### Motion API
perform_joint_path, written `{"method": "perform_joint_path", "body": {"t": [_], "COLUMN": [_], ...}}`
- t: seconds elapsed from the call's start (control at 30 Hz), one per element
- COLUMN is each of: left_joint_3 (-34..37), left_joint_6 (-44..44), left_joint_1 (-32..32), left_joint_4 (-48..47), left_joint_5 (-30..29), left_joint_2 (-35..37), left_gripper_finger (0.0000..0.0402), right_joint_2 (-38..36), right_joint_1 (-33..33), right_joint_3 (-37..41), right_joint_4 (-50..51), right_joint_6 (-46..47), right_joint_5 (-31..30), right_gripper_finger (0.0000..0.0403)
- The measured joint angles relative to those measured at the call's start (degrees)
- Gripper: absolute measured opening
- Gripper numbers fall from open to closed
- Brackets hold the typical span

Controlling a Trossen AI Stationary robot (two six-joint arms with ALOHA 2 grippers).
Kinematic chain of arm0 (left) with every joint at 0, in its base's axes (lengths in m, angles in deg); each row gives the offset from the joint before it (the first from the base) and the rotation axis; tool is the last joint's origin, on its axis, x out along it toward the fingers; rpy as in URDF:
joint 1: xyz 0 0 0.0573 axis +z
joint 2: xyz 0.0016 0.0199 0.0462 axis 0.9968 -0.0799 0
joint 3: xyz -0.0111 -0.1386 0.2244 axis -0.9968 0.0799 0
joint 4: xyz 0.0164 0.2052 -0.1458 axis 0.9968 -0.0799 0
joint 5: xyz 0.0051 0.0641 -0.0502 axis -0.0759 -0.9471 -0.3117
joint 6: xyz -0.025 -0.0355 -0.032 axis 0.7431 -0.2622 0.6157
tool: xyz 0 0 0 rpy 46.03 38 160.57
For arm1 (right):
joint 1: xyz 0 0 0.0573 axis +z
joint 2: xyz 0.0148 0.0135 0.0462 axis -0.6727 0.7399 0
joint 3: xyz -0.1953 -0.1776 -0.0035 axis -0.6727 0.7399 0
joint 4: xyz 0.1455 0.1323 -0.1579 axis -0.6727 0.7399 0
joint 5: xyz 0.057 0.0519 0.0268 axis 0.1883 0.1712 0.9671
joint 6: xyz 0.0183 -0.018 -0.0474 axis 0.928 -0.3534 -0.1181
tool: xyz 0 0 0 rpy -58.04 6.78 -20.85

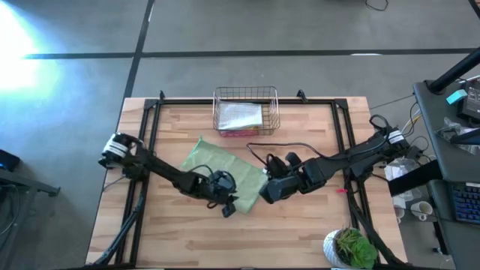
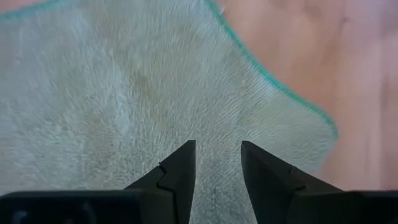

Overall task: Fold microfiber towels
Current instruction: Fold the light green microfiber cloth

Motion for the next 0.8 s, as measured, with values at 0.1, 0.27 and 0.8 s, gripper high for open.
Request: {"method": "perform_joint_path", "body": {"t": [0.1,0.27,0.8], "left_joint_3": [-0.3,-0.5,-2.9], "left_joint_6": [1.8,2.8,-17.0], "left_joint_1": [0.0,-0.3,-4.6], "left_joint_4": [0.0,-0.7,-35.6], "left_joint_5": [0.8,4.5,19.4], "left_joint_2": [-1.8,-2.9,-0.6], "left_gripper_finger": [0.0113,0.0113,0.0113], "right_joint_2": [0.0,0.0,0.1], "right_joint_1": [0.0,-0.1,-1.1], "right_joint_3": [0.0,0.1,0.3], "right_joint_4": [2.9,7.4,9.2], "right_joint_6": [0.0,-0.6,-9.4], "right_joint_5": [0.0,0.0,0.0], "right_gripper_finger": [0.0009,0.0009,0.0009]}}
